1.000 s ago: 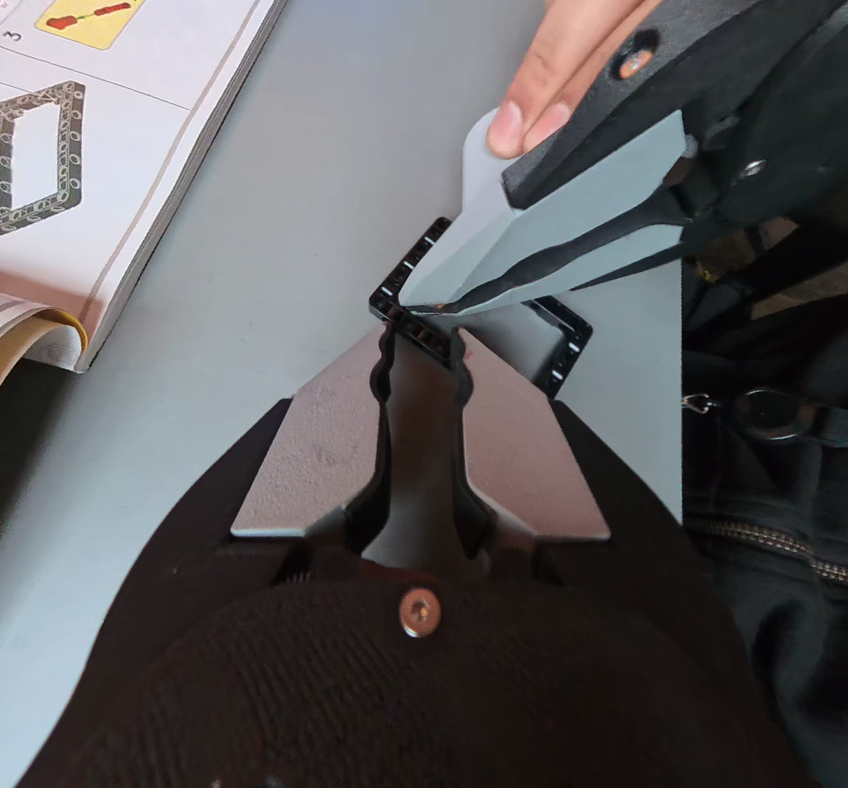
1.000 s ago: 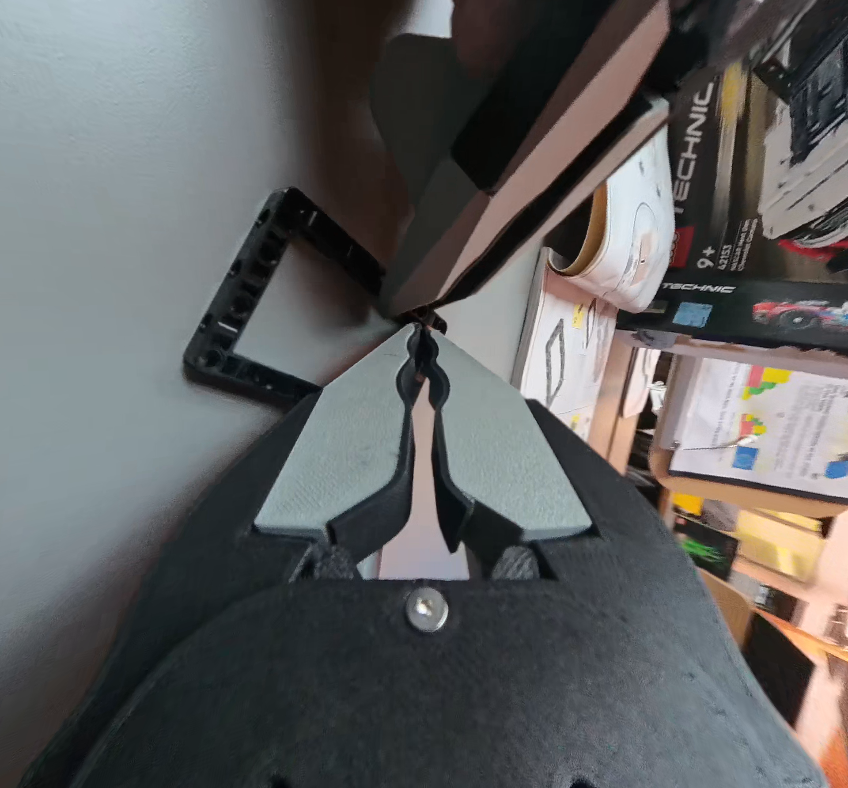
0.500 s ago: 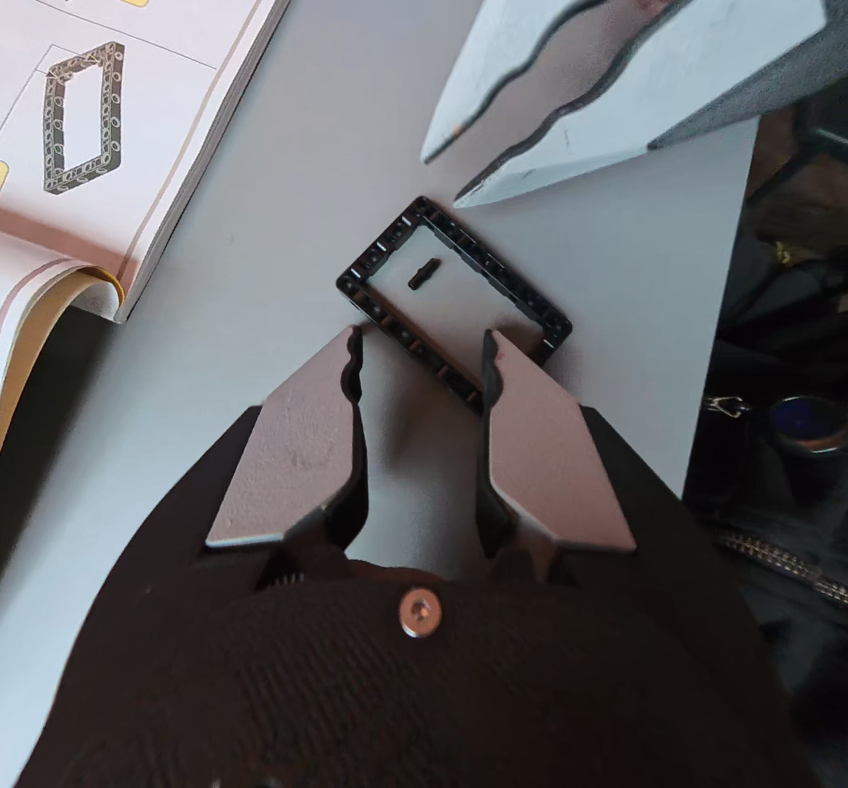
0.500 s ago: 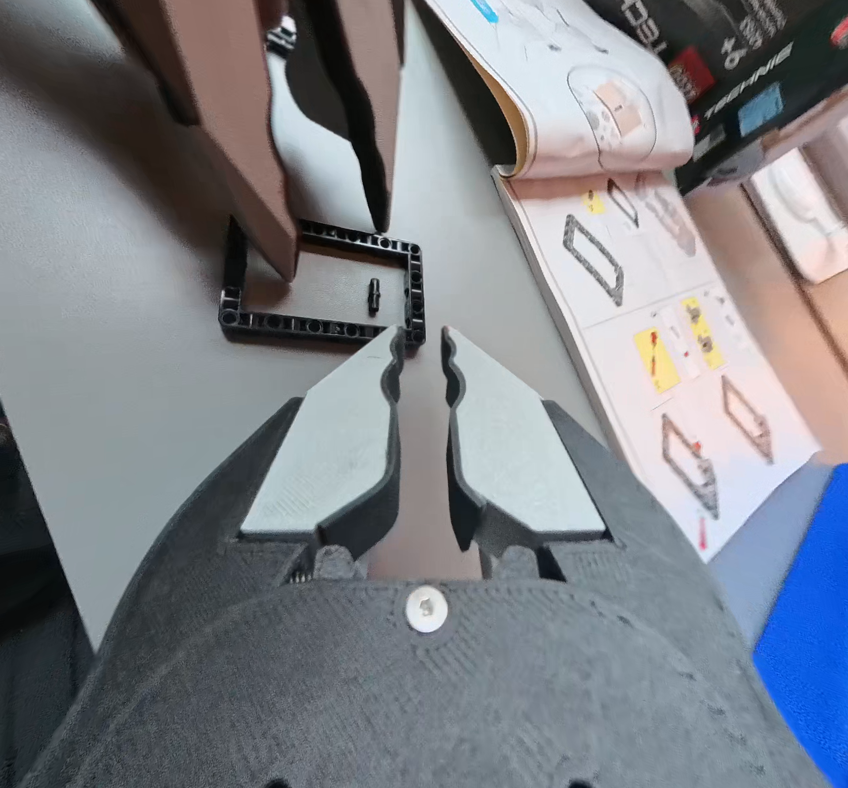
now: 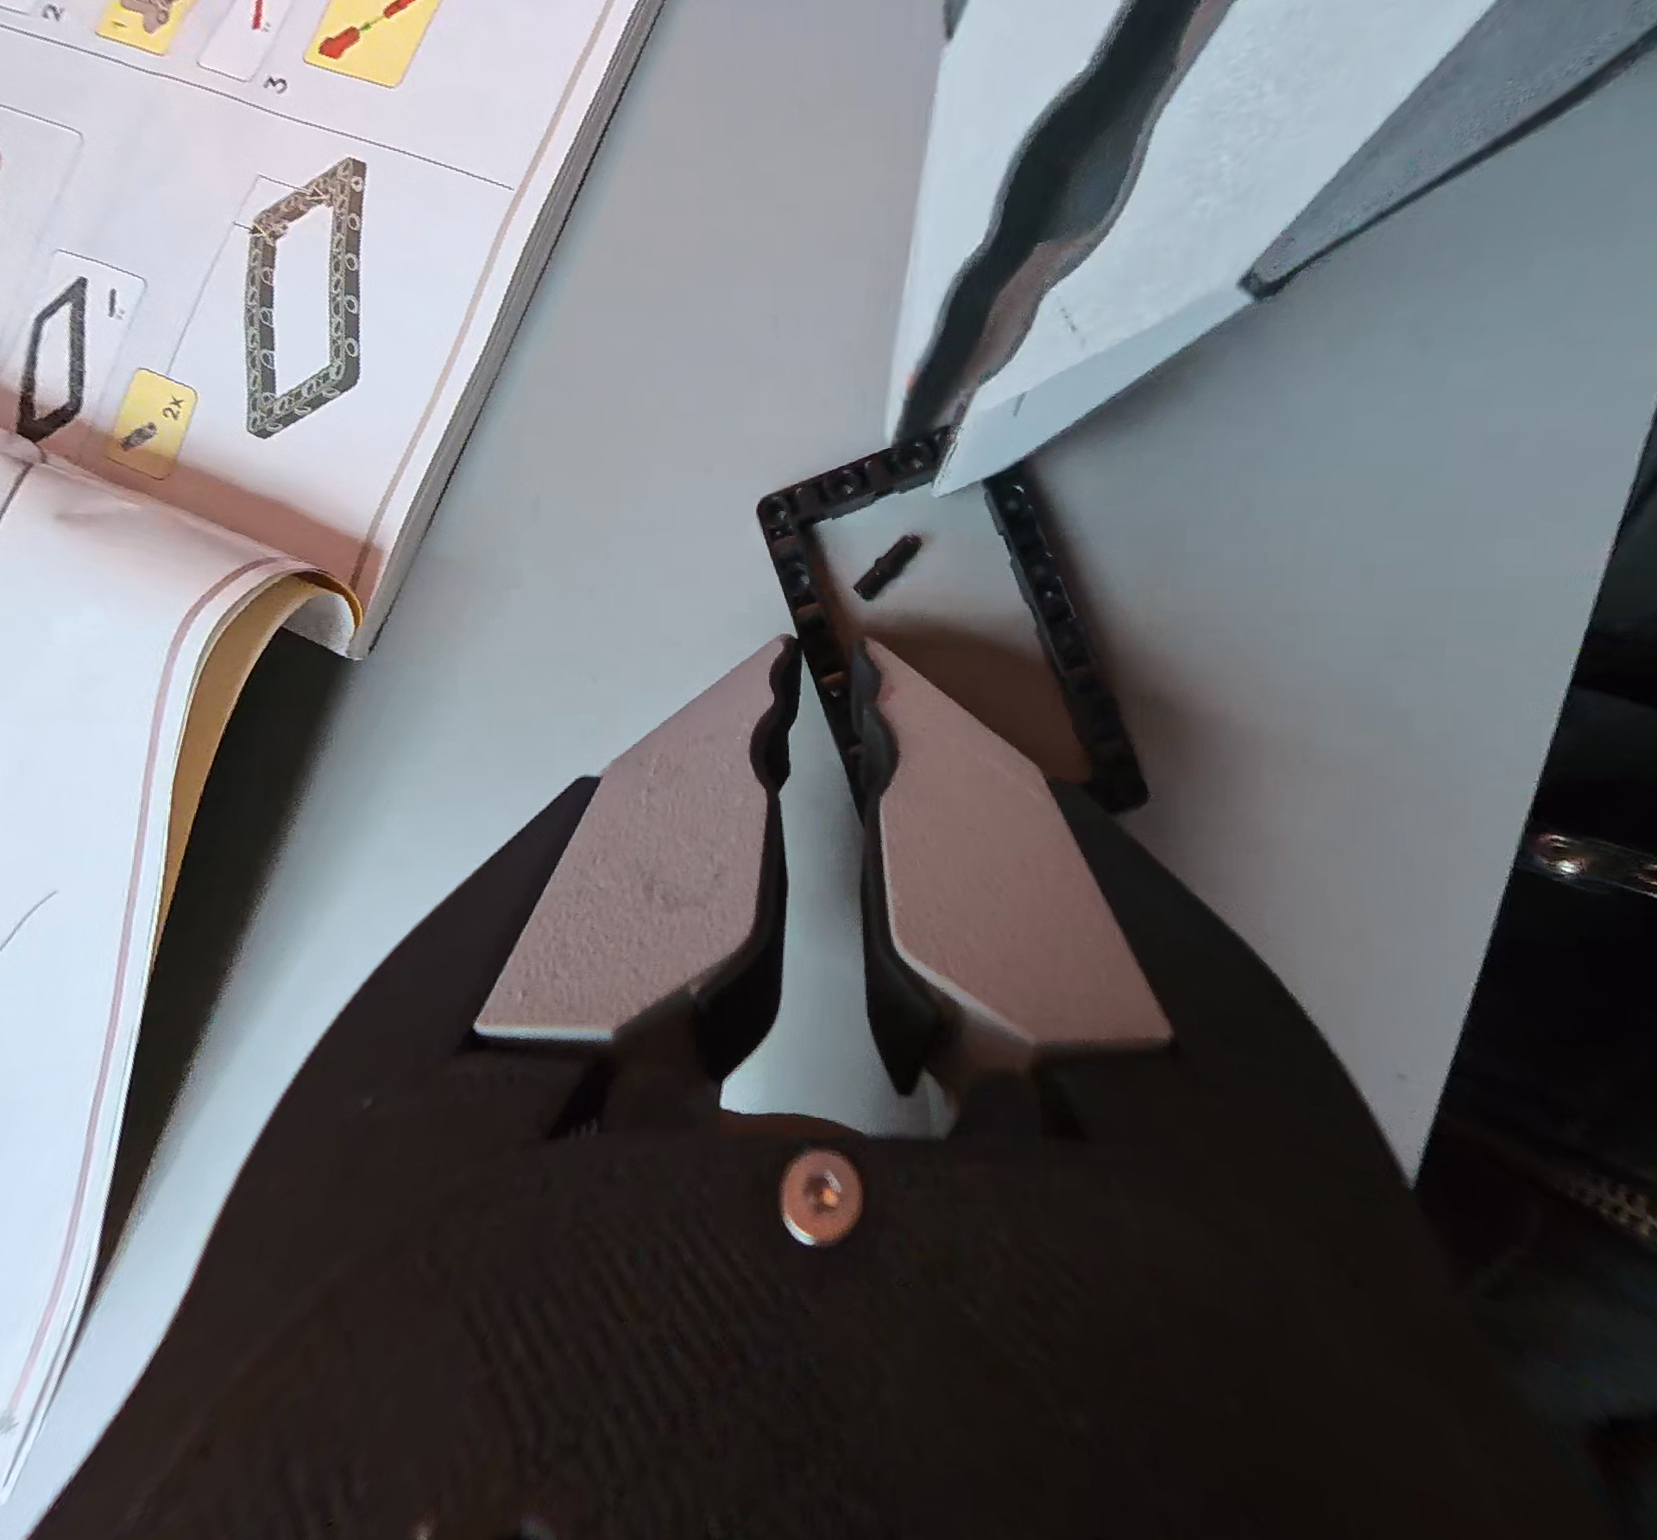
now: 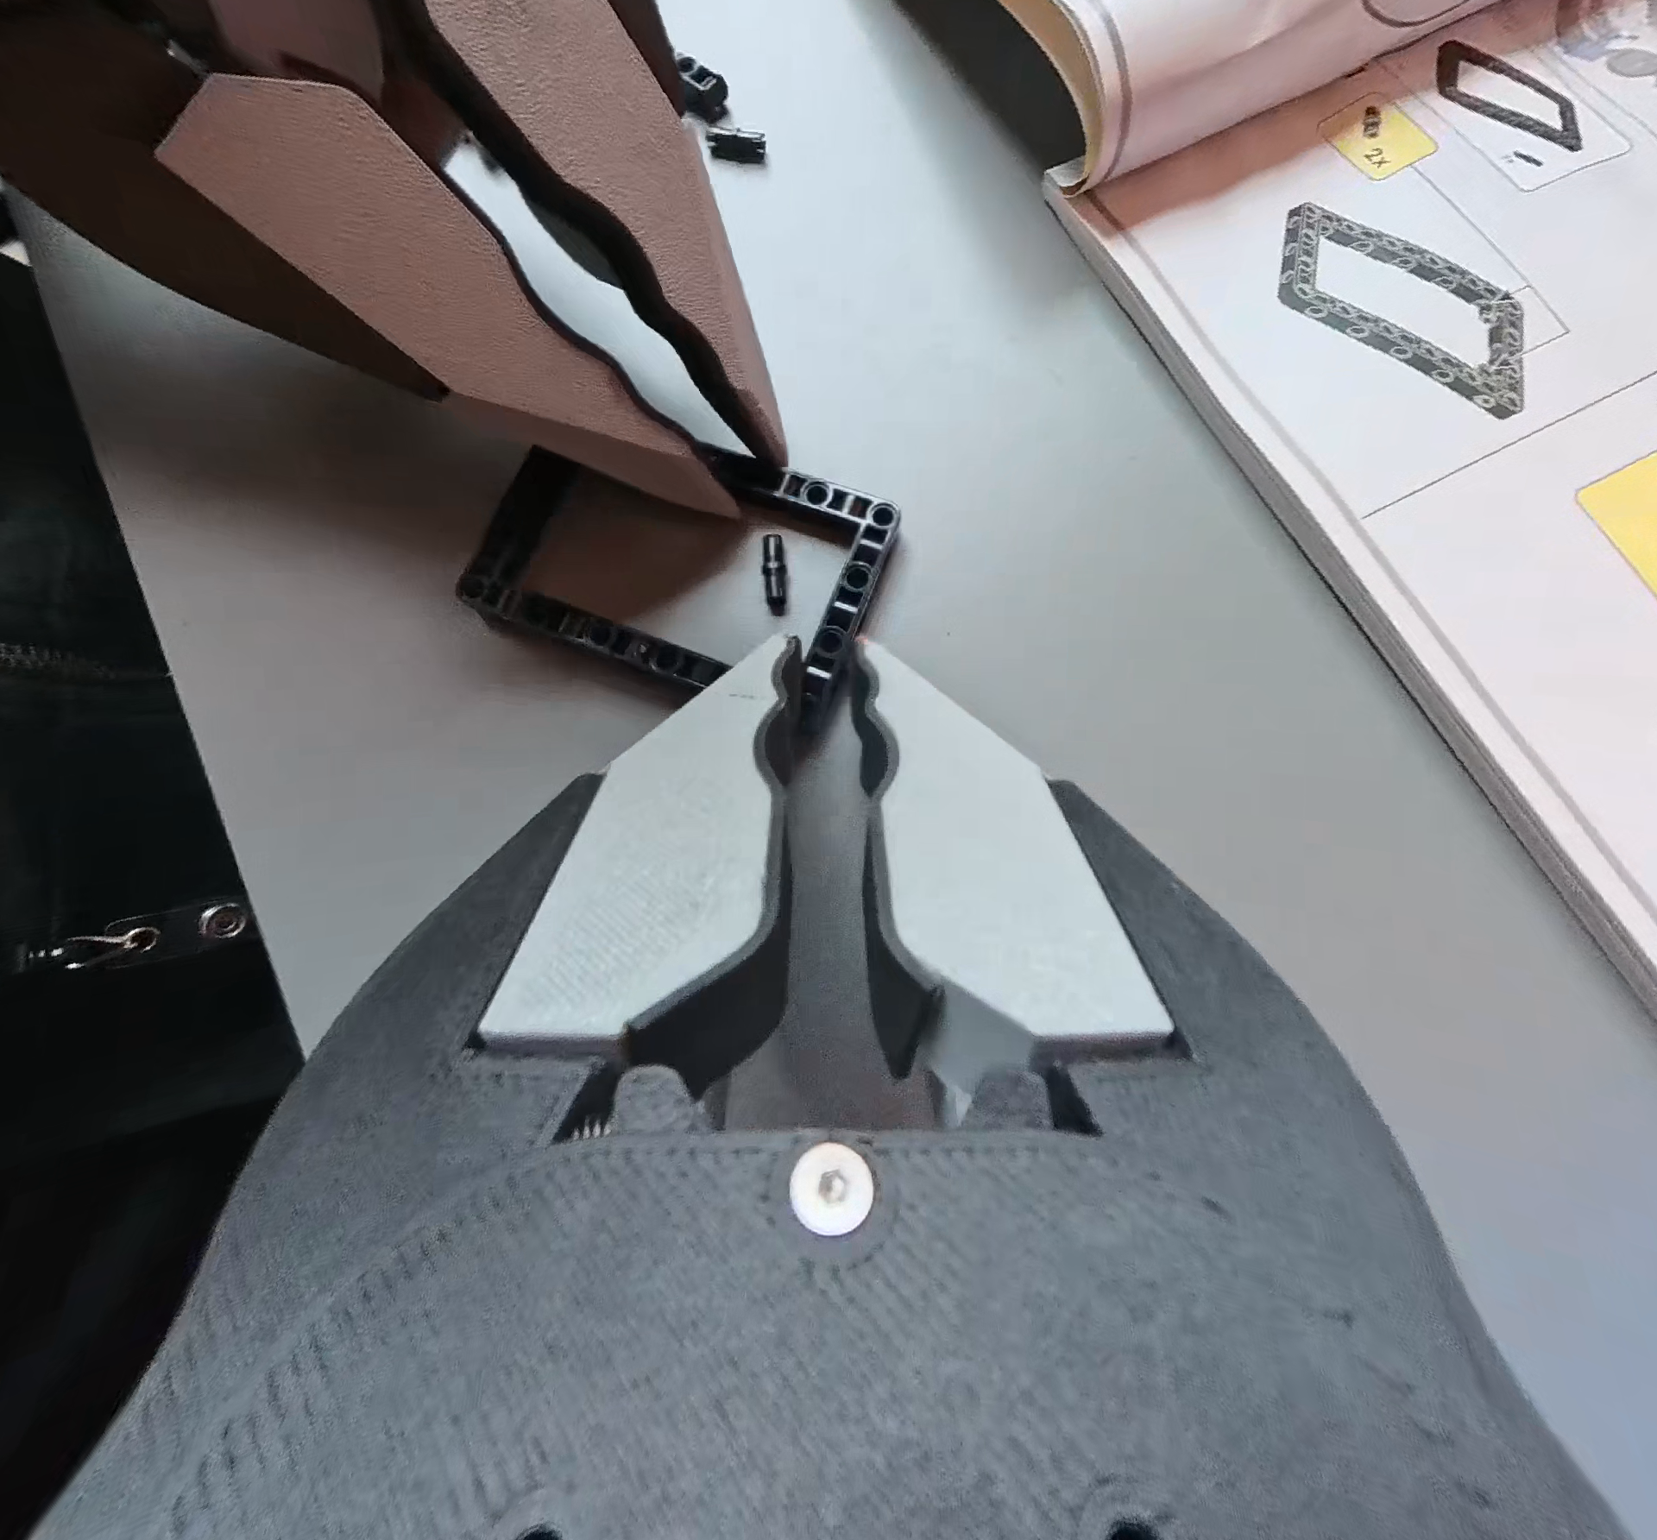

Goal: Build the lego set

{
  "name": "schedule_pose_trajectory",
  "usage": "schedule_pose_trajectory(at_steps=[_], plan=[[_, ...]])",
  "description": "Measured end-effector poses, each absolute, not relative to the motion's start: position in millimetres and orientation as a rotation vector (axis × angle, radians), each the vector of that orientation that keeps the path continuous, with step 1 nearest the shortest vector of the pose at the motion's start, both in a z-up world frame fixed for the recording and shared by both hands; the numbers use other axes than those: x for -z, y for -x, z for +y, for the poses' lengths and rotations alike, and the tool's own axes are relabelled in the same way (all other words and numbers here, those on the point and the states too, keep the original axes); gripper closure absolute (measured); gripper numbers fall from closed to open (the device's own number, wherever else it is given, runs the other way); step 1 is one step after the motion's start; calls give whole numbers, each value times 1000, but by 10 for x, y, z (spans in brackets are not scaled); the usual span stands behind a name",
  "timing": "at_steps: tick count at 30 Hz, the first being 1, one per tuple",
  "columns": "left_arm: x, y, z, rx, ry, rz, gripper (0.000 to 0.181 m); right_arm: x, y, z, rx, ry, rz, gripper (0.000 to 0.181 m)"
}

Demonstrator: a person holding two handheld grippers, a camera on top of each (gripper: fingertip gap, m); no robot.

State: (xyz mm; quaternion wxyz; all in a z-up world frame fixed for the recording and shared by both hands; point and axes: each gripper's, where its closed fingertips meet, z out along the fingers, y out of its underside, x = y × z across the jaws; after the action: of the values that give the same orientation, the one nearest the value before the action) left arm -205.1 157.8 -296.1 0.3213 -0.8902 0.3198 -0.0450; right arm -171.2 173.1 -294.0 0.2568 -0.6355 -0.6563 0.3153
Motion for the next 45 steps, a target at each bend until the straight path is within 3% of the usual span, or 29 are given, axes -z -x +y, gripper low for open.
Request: schedule_pose_trajectory(at_steps=[10, 13, 24, 34, 40, 45], plan=[[2869, 2073, 1631, 5, 2218, 778, 175, 2890, 1705, 1722, -766, 1733, -1677, 174], [2783, 2062, 1624, 8, 2161, 773, 175, 2852, 1709, 1707, -836, 1754, -1646, 155], [2650, 1993, 1522, 45, 2060, 809, 175, 2657, 1801, 1595, -1346, 1844, -1569, 169], [2681, 1952, 1412, 113, 2059, 887, 176, 2701, 1719, 1382, -1223, 1702, -1775, 154], [2772, 2060, 1346, 57, 2069, 905, 175, 2569, 1609, 1531, -1372, 1694, -1671, 154], [2749, 2137, 1335, 89, 2110, 834, 176, 2763, 1624, 1683, -1088, 1714, -1730, 163]])
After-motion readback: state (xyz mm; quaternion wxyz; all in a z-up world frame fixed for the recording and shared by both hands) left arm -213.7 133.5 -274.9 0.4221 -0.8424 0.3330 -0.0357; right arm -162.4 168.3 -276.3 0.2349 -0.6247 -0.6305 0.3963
